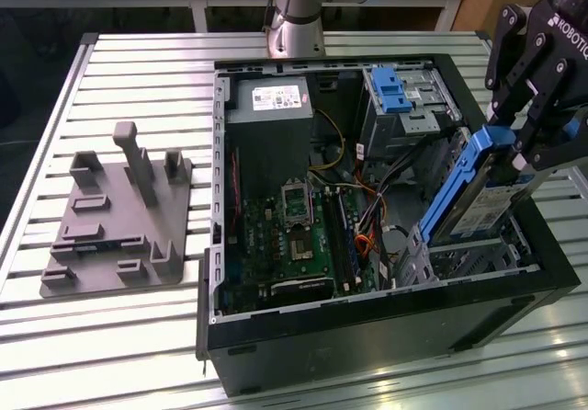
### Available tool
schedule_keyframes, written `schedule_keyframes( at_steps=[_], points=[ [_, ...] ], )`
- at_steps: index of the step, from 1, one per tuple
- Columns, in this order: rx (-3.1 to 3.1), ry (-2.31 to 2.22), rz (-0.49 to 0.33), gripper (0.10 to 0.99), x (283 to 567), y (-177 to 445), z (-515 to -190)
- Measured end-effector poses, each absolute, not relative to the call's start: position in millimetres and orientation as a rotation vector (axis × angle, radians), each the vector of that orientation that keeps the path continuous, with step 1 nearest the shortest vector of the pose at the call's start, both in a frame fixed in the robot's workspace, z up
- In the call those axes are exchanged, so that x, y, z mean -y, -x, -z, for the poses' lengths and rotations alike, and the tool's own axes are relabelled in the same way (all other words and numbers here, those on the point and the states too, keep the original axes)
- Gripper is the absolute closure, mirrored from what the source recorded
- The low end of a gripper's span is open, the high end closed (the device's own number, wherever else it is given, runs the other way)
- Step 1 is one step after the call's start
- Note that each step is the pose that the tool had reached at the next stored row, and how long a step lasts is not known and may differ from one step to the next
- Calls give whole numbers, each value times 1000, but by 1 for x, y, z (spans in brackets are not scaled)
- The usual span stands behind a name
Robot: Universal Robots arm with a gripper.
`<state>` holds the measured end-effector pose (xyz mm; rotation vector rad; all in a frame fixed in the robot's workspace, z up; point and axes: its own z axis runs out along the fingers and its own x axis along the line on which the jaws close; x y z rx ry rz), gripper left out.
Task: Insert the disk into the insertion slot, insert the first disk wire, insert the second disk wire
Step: 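Insert the disk into the insertion slot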
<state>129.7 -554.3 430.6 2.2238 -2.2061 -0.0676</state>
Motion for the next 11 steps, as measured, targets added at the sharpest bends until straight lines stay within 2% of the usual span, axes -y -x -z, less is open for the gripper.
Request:
schedule_keyframes(
  at_steps=[11],
  points=[
    [2204, -2225, 67, 722, 555, -130, -412]
  ],
)
